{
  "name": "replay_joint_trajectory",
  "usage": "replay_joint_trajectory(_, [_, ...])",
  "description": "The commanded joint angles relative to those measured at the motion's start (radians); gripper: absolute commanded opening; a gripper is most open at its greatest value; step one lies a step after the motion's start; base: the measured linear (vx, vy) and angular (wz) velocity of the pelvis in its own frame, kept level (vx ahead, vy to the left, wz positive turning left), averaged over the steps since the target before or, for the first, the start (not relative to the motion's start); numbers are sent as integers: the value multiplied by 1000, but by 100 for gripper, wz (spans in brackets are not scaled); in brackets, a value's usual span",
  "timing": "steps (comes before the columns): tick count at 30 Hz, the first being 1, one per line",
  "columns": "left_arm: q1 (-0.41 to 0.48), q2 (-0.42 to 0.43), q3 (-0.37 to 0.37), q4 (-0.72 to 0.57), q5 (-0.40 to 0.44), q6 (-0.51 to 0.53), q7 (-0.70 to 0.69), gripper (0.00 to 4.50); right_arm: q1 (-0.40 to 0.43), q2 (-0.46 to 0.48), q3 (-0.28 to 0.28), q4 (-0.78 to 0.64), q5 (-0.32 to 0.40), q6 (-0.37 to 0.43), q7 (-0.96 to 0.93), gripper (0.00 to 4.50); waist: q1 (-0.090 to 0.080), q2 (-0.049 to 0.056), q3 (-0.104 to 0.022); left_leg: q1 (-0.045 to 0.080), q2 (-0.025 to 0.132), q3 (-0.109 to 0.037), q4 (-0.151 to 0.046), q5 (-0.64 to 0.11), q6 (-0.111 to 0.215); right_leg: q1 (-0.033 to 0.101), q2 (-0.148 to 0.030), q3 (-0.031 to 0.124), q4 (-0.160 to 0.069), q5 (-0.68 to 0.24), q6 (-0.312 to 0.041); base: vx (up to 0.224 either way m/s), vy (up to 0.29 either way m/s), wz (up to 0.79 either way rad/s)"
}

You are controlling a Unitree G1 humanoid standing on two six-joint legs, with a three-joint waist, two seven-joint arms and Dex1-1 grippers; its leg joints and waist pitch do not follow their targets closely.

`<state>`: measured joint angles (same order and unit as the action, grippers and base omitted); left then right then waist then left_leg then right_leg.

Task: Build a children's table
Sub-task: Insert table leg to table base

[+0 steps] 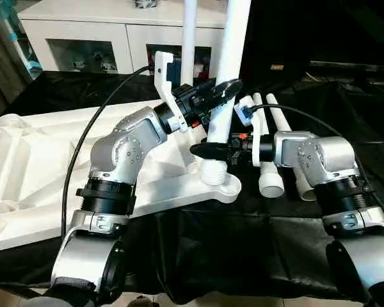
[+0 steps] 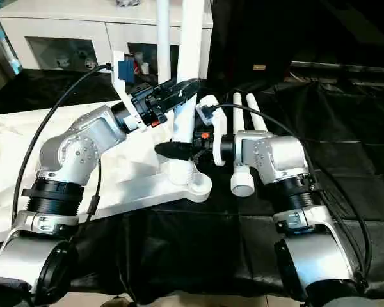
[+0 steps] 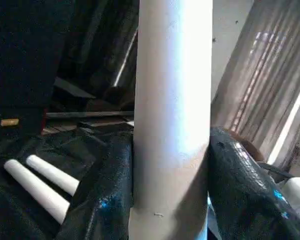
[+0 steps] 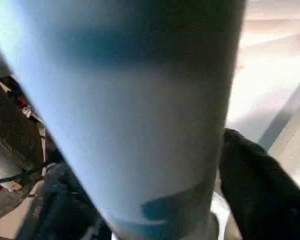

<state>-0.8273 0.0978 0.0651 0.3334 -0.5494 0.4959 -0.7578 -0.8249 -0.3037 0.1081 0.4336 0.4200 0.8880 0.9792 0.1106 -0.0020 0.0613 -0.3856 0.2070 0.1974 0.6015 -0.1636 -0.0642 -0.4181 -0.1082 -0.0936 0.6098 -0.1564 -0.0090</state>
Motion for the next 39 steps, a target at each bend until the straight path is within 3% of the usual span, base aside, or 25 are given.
replay_joint_trajectory(1, [-24, 5, -10, 3, 13, -12, -7, 182, 7, -15, 7, -24, -11, -9, -4, 282, -1, -3, -83, 19, 19, -11, -67, -195, -14, 63, -35, 43, -65, -207, -179, 0, 0, 0])
replay_joint_trajectory(5, [-24, 4, -9, 4, 18, -15, -8, 182, 11, -18, 9, -30, -16, -19, -5, 262, -1, -2, -83, 19, 19, -12, -67, -195, -13, 63, -35, 42, -64, -202, -183, 0, 0, 0])
replay_joint_trajectory(11, [-25, 7, -13, 12, 26, -29, -11, 182, 12, -11, -14, -29, -3, -12, -17, 330, 0, -2, -83, 20, 19, -11, -67, -198, -12, 63, -35, 43, -65, -204, -186, 0, 0, 0])
replay_joint_trajectory(23, [-23, 5, -13, 19, 31, -37, -19, 182, 29, -25, -7, -56, 8, -6, -1, 338, 0, -3, -84, 18, 18, -11, -65, -187, -5, 65, -35, 43, -62, -186, -192, 0, 0, 0])
replay_joint_trajectory(28, [-21, 2, -11, 14, 29, -34, -21, 182, 34, -22, -5, -51, 8, -5, -6, 283, 0, -4, -84, 18, 18, -11, -65, -189, -7, 65, -36, 42, -64, -197, -190, 0, 0, 0])
replay_joint_trajectory(39, [-17, 2, -4, 4, 22, -26, -18, 182, 42, -18, -5, -48, 14, 13, -5, 208, 1, -4, -84, 18, 19, -11, -65, -185, -5, 64, -36, 42, -63, -198, -188, 0, 0, 0])
